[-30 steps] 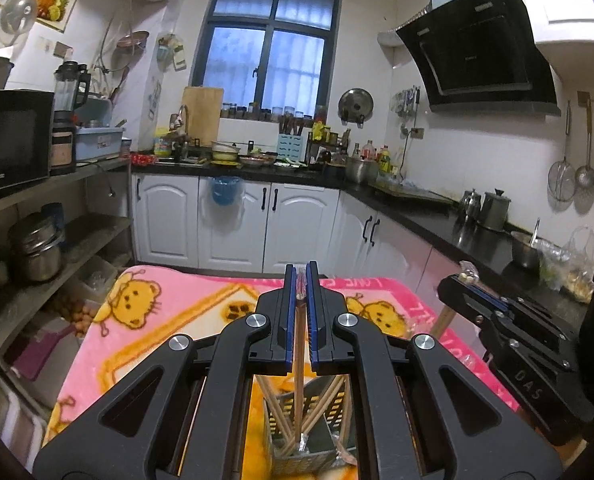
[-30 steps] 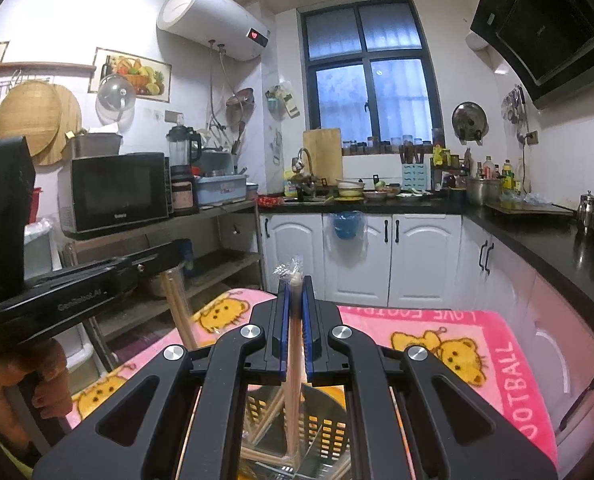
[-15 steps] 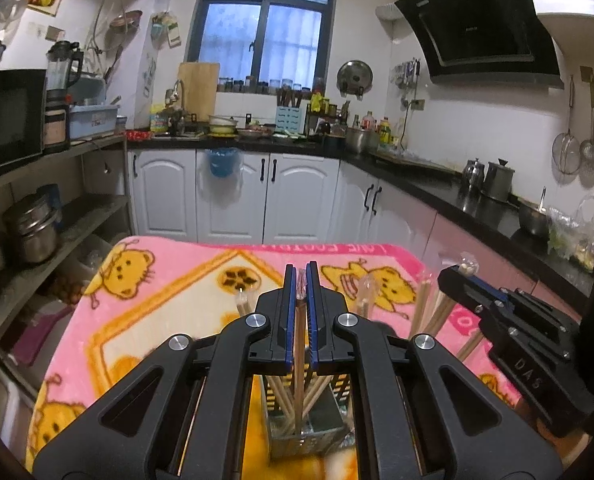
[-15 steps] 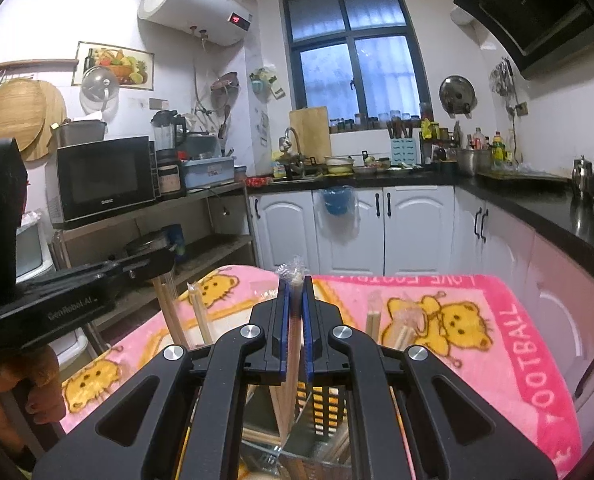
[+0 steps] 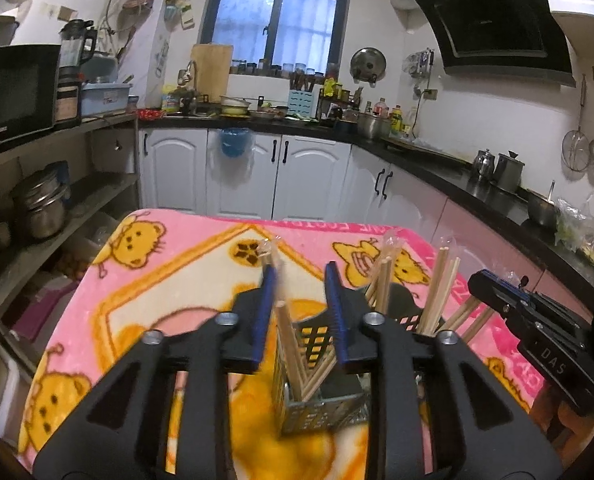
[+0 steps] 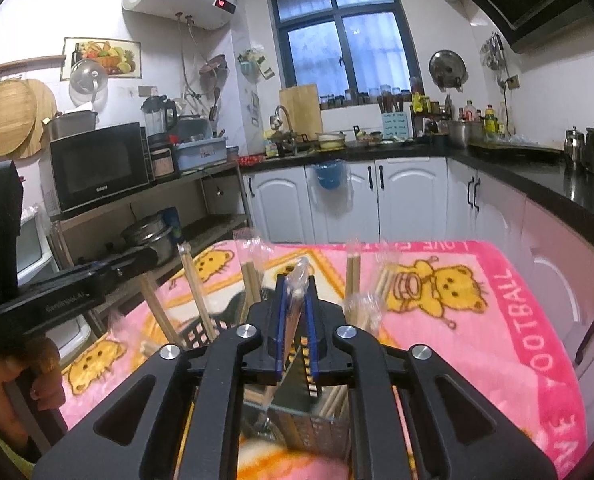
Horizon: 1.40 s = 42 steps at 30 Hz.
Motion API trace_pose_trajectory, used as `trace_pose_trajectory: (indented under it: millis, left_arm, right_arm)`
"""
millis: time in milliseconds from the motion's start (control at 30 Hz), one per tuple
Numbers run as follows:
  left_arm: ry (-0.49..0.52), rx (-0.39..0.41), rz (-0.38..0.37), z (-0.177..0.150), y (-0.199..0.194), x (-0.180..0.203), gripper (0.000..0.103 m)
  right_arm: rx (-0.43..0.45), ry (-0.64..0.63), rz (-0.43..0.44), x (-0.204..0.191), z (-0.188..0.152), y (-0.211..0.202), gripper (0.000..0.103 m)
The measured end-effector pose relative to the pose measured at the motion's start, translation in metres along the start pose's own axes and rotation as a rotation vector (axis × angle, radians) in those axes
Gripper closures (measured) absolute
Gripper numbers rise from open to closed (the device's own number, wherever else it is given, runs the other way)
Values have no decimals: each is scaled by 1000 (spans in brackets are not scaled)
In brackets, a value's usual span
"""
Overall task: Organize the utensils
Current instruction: 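Lower both held chopsticks down into the basket compartments, then open both tools to release the chopsticks and withdraw from the basket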
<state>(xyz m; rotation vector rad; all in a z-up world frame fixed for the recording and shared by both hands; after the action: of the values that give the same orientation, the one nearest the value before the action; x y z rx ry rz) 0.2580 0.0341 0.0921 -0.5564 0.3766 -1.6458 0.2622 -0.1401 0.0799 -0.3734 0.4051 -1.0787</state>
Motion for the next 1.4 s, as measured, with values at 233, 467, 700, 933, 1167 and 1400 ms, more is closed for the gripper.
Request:
trace_pose_trajectory:
  millis: [233,467,700,933,1167,1400]
  left_arm:
    - [-27,3,-18,-5,-16,-8,64]
    - [-44,11,-34,-14,-35,-10,45]
    - [-51,1,-49,-33,-51,-10,23]
    - [-31,-44,-43,-56,-51,-5,11]
    - [-38,-101,-53,-89,-48,0,11]
    - [-33,-133,-34,-118,-46,7,11]
  right_arm:
    - [-15,-1,-1,0,-7,-11,77]
    - [-22,-3,-6,1,-15,-27,67]
    - [-58,-6,3,-2,-34,-44,52]
    - [-85,-26,-8,-11,-52,-54,37]
    - [-114,-40,-22,-16,-75,-62,26]
    - [-144,-29,-45,-15,-102,-69,19]
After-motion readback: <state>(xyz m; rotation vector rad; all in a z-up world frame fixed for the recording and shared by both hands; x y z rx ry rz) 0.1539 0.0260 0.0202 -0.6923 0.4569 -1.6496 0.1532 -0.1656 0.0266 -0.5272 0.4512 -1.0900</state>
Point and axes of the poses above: each gripper's, at about its wrist camera, not at the fingertips, and y roughly the way its jaws point, x to its right, z to its top, the point moved 3 cm from there along y, roughly the way its jaws point, and after that the axes turned 9 degrees about -x, right-handed, at the moved point
